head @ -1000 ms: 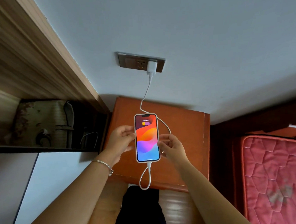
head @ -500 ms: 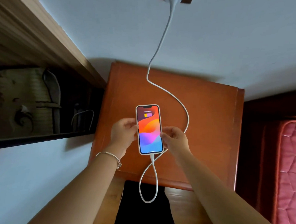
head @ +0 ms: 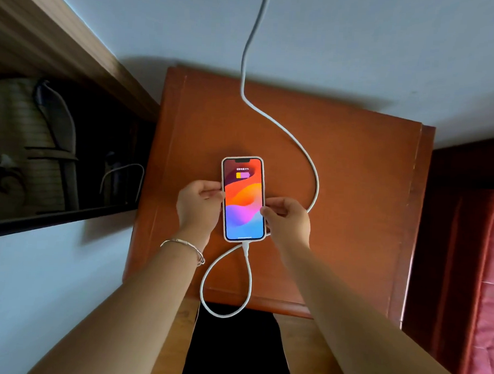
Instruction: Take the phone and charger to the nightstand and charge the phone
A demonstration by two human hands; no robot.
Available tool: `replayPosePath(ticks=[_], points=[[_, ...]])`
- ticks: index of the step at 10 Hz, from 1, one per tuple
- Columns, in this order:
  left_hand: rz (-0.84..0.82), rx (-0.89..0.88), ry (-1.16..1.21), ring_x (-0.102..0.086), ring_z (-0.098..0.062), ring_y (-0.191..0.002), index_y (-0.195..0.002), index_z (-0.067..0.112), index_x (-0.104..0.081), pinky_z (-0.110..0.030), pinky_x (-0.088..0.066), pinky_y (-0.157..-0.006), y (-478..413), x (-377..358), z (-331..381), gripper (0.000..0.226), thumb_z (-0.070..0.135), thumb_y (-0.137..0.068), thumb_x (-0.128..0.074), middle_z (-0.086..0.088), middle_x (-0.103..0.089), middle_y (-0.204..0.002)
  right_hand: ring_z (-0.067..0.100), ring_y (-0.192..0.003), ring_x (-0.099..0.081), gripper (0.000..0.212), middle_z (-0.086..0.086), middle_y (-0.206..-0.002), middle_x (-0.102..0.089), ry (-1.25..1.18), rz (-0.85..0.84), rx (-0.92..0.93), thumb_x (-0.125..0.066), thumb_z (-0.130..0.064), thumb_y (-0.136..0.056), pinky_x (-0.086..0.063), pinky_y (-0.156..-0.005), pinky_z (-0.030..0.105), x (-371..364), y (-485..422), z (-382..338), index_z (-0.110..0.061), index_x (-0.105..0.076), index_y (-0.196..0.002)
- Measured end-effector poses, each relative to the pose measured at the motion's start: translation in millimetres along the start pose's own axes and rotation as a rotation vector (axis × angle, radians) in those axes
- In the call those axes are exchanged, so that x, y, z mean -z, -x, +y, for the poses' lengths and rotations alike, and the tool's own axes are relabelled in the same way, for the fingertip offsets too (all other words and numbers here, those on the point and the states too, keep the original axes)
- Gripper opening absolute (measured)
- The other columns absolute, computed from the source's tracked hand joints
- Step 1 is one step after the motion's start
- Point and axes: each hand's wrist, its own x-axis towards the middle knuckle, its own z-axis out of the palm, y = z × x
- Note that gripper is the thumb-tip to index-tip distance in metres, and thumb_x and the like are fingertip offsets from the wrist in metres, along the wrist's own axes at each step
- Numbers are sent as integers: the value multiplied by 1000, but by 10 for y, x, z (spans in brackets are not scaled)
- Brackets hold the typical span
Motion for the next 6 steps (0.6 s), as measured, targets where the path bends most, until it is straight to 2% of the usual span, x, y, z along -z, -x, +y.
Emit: replayPosePath(ticks=[2, 4, 6], points=[[1, -29, -59, -66, -20, -92, -96, 12, -63, -43, -58, -80, -24, -3, 7, 11, 17, -86, -64, -7, -70, -100, 13, -82, -65, 10, -3, -83, -67, -10, -19, -17, -68, -20, -82, -58, -63, 29, 24, -41, -14, -24, -60, -82], [-42, 39, -53, -66, -20, -90, -92, 13, -61, -39, -58, -79, -33, 52, 72, 8, 18, -86, -63, -7, -69, -97, 15, -82, -66, 17, -1, -83, -68, -4, -65, -41, -69, -19, -81, -57, -63, 29, 64, -70, -67, -26, -56, -72], [-76, 139, 71, -67, -14, -81, -84, 16, -61, -25, -56, -66, 30, 133, 85, 6, 13, -89, -59, -3, -67, -87, 16, -79, -66, 16, 1, -84, -69, 118, -76, -20, -63, -25, -85, -58, -65, 34, 92, -37, -66, -26, -55, -70]])
